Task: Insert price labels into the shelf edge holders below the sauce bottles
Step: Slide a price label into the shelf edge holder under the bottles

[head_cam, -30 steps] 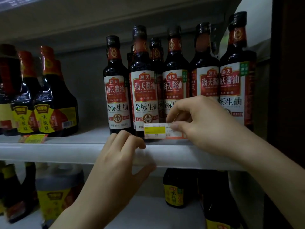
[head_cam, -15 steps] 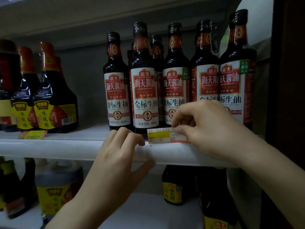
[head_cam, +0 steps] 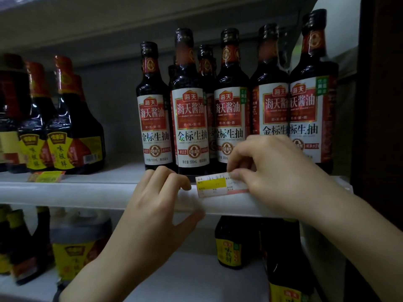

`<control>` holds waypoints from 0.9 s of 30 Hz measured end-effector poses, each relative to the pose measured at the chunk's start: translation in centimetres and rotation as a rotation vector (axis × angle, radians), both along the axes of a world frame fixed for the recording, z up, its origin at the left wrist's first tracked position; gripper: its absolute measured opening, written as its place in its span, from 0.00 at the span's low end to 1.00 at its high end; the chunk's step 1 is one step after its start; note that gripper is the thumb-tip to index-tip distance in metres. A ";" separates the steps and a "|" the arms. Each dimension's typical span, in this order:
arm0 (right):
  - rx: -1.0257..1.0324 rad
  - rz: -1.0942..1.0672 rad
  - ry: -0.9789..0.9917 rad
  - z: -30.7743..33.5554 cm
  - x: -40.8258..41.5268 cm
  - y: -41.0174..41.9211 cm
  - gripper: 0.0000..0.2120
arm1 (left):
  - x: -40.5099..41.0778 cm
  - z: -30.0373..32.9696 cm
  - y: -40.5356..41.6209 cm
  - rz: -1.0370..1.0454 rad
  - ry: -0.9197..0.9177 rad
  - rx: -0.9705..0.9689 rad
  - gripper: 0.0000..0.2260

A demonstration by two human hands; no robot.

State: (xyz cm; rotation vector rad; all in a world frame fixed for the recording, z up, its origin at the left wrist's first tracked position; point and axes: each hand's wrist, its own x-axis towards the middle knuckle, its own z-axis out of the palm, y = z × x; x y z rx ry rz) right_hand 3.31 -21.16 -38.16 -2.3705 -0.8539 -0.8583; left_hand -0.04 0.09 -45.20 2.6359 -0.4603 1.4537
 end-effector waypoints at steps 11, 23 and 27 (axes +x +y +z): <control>-0.027 -0.011 -0.051 -1.5 -0.9 0.5 0.04 | 0.4 0.3 -0.5 0.020 0.019 0.045 0.25; -0.098 -0.135 -0.117 -3.0 -1.2 0.6 0.08 | 0.4 0.3 -1.0 0.006 0.015 0.073 0.22; -0.098 -0.158 -0.147 -3.3 -1.5 0.6 0.04 | 0.4 0.3 -1.5 -0.009 0.028 0.106 0.22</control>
